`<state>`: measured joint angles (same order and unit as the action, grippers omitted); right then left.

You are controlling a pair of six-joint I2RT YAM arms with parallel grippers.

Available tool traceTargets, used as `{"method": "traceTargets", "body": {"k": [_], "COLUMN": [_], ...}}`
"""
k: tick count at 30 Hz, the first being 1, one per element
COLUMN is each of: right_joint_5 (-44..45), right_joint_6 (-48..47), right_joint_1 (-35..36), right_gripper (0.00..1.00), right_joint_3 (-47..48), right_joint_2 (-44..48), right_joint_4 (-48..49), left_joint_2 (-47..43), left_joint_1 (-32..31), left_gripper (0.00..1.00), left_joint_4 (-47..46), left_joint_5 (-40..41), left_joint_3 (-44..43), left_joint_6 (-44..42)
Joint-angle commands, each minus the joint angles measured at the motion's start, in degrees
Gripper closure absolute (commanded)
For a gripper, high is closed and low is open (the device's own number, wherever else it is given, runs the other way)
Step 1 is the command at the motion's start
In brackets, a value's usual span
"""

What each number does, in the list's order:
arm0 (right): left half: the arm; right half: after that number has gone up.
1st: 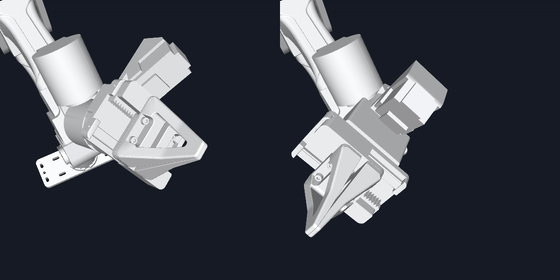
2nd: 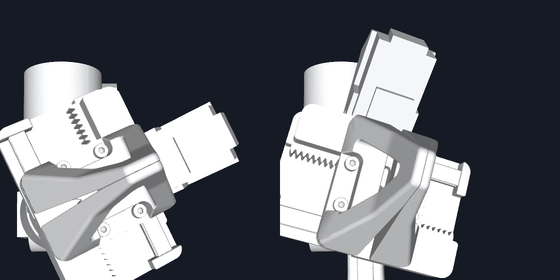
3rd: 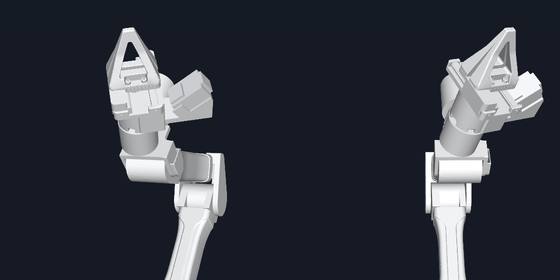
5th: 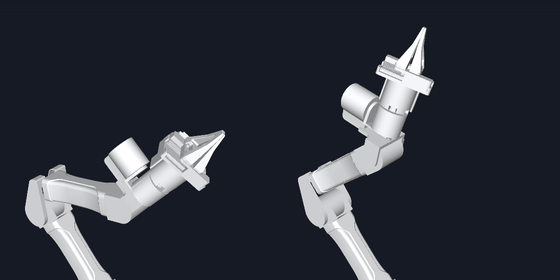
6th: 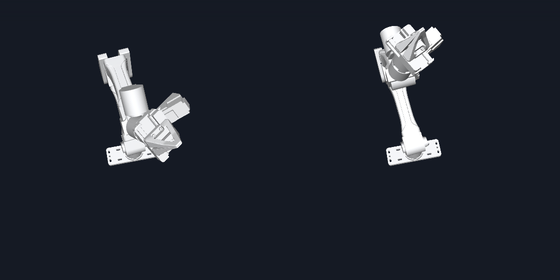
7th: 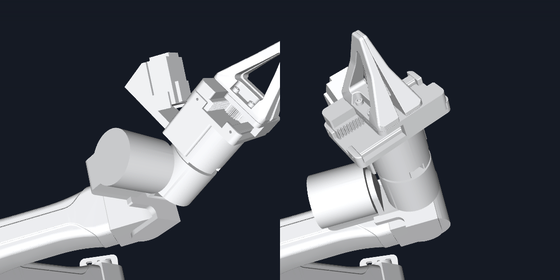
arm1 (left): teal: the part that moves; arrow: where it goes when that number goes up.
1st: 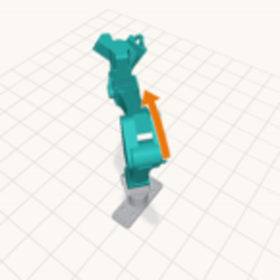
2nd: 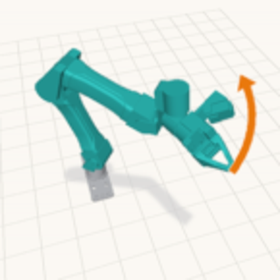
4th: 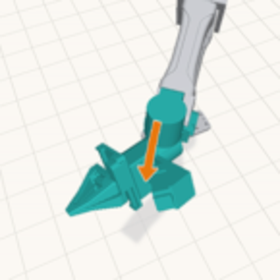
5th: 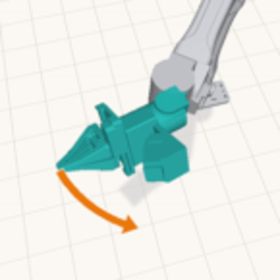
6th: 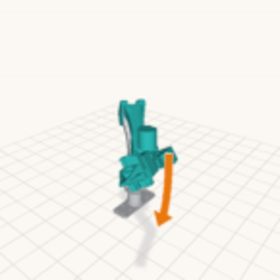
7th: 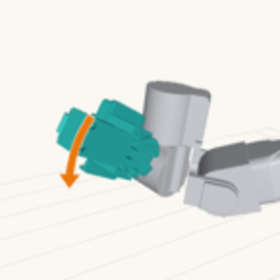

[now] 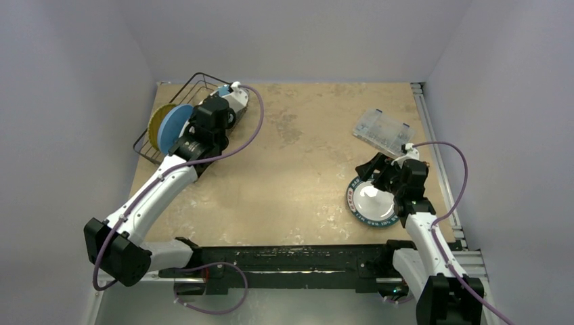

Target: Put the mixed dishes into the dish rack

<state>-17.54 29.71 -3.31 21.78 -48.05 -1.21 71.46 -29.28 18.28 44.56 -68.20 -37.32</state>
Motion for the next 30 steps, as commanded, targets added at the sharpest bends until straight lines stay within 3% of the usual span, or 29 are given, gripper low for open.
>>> {"method": "traceTargets", "body": {"k": [1, 12, 23, 30], "right_joint_5": [-0.76, -1.67, -2.23, -2.34], "right_joint_6": [-0.98, -0.94, -1.05, -1.06], "right_joint_1": [0.45, 0.85, 1.20, 1.29], "right_gripper": [0.20, 0.20, 0.20, 0.20], "right_joint_3": [-0.10, -0.31, -0.51, -0.45], "right_joint_2": [0.45, 1.11, 1.18, 0.86], "right_joint_4": [2.95, 3.31, 3.82, 3.95], "left_joint_2": [-0.02, 1.17, -0.29, -0.02], "left_joint_1": [2.27, 4.55, 8.16, 9.50], "left_gripper": [1.00, 1.00, 1.00, 1.00], "left_joint_4": [-10.99, -11.72, -16.49, -17.36], "left_joint_5": [3.48, 4.40, 1.91, 2.09], "left_joint_3": [0.19, 4.45, 11.32, 9.71], "left_joint_6": [-4.17, -1.77, -5.17, -5.85]}}
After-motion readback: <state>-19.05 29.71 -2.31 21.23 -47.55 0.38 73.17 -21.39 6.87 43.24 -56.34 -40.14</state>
